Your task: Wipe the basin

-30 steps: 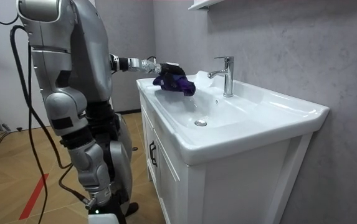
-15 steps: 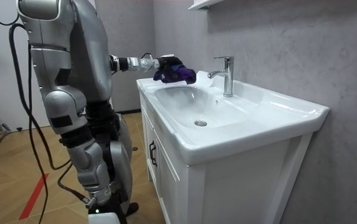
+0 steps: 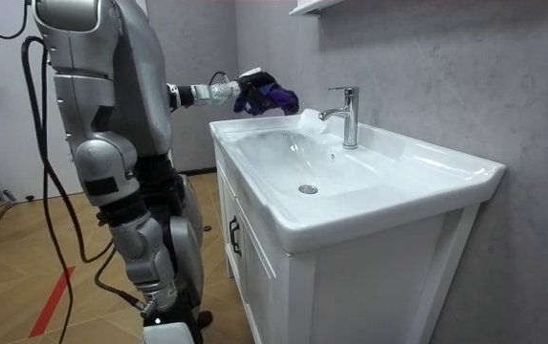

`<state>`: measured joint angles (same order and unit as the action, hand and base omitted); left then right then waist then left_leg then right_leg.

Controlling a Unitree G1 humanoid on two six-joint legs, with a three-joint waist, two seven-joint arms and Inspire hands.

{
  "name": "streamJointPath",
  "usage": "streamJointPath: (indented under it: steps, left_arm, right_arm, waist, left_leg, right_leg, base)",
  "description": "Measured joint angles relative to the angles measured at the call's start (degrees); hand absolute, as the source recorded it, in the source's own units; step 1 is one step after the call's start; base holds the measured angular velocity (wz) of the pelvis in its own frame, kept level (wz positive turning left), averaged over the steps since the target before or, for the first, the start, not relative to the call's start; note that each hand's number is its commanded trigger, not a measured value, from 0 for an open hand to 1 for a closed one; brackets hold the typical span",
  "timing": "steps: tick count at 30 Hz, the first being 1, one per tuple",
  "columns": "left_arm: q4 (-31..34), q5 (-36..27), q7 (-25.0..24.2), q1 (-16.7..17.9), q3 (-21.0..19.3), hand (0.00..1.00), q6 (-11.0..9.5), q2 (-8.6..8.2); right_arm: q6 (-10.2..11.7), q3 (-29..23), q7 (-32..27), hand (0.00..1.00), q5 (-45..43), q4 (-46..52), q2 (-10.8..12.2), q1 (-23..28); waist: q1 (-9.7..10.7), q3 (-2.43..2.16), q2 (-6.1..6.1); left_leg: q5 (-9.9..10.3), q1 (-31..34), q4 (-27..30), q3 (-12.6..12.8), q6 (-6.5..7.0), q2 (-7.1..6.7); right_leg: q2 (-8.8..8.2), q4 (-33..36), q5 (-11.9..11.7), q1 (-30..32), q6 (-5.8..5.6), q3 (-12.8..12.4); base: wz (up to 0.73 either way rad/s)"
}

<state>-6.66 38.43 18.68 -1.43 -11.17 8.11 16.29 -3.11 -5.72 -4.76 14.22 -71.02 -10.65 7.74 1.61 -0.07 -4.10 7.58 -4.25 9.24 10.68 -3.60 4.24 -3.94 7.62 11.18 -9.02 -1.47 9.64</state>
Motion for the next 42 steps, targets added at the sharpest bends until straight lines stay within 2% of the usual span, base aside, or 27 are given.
streamJointPath:
  steps: [8,14,24,32,36,39,40,41,42]
  left_arm:
    - [0.2,0.0,0.7,0.6,0.0,1.0,0.0,0.0]
    - [0.2,0.0,0.7,2.5,0.0,1.0,0.2,-0.01]
    - [-4.9,0.0,0.7,8.4,-0.3,1.0,0.5,-1.21]
    - [-7.3,0.0,0.8,8.6,-0.9,1.0,0.6,-1.21]
    - [-12.0,-0.2,1.0,8.6,-0.8,1.0,0.3,-1.21]
    - [-12.5,-0.2,1.1,8.4,-0.8,1.0,0.0,-1.2]
    - [-12.7,-0.2,1.1,8.4,-0.8,0.89,0.0,-1.2]
    - [-12.8,-0.2,1.1,8.4,-0.8,0.58,0.0,-1.2]
    - [-13.5,-0.2,1.1,8.3,-0.8,0.36,-0.2,-1.21]
  right_arm:
    - [0.1,0.0,0.1,0.0,0.0,0.0,0.0,0.0]
    - [0.1,0.1,0.0,0.0,-0.1,0.2,0.1,0.2]
    - [-0.1,0.0,-1.0,0.0,0.2,0.1,0.2,1.4]
    - [-0.6,0.0,-1.0,0.0,0.2,0.0,0.2,1.2]
    - [-0.7,0.0,-0.9,0.0,0.5,0.2,0.2,1.1]
    - [-0.7,-0.1,-0.8,0.0,0.5,0.6,0.0,1.1]
    - [-0.7,-0.1,-0.8,0.0,0.5,0.9,0.0,1.1]
    - [-0.7,-0.1,-0.8,0.0,0.5,1.1,0.0,1.1]
    - [-0.7,-0.1,-0.7,0.0,0.5,1.4,-0.1,1.0]
  waist:
    - [-0.1,-0.01,-0.03]
    - [-0.3,-0.02,-0.03]
    - [-0.3,0.05,0.23]
    - [-0.1,0.1,0.35]
    - [0.4,0.07,0.33]
    - [0.4,0.05,0.45]
    - [0.4,0.0,0.44]
    - [0.4,-0.02,0.41]
    - [0.4,-0.11,0.29]
  left_leg:
    - [0.0,0.2,0.0,0.0,0.0,-0.01]
    - [0.0,0.6,0.1,-0.3,0.0,-0.04]
    - [0.0,-0.1,-0.1,-0.2,0.0,-0.08]
    - [0.0,0.0,0.1,-0.5,0.0,-0.08]
    - [0.0,0.1,0.1,-0.3,0.0,-0.05]
    - [0.0,0.1,0.1,-0.2,0.0,-0.06]
    - [0.0,0.1,0.1,-0.1,0.0,-0.06]
    - [0.0,0.0,0.1,-0.1,0.0,-0.05]
    - [0.0,0.0,0.1,-0.1,0.0,-0.05]
  right_leg:
    - [-0.01,-0.1,0.0,0.0,-0.01,0.1]
    - [-0.01,0.0,0.0,0.3,-0.01,0.3]
    - [-0.03,0.1,0.0,-0.3,-0.01,0.4]
    - [-0.02,0.1,0.0,-0.5,-0.02,0.6]
    - [-0.03,0.1,0.0,-0.2,-0.01,0.4]
    - [-0.06,0.1,0.0,-0.1,-0.02,0.4]
    - [-0.06,0.1,0.0,-0.1,-0.02,0.3]
    - [-0.06,0.1,0.0,-0.1,-0.02,0.3]
    - [-0.05,0.1,0.0,-0.1,-0.02,0.2]
  base:
    - [0.0]
    - [0.02]
    - [0.0]
    - [0.0]
    - [-0.02]
    - [0.0]
    - [0.0]
    - [0.0]
    - [0.0]
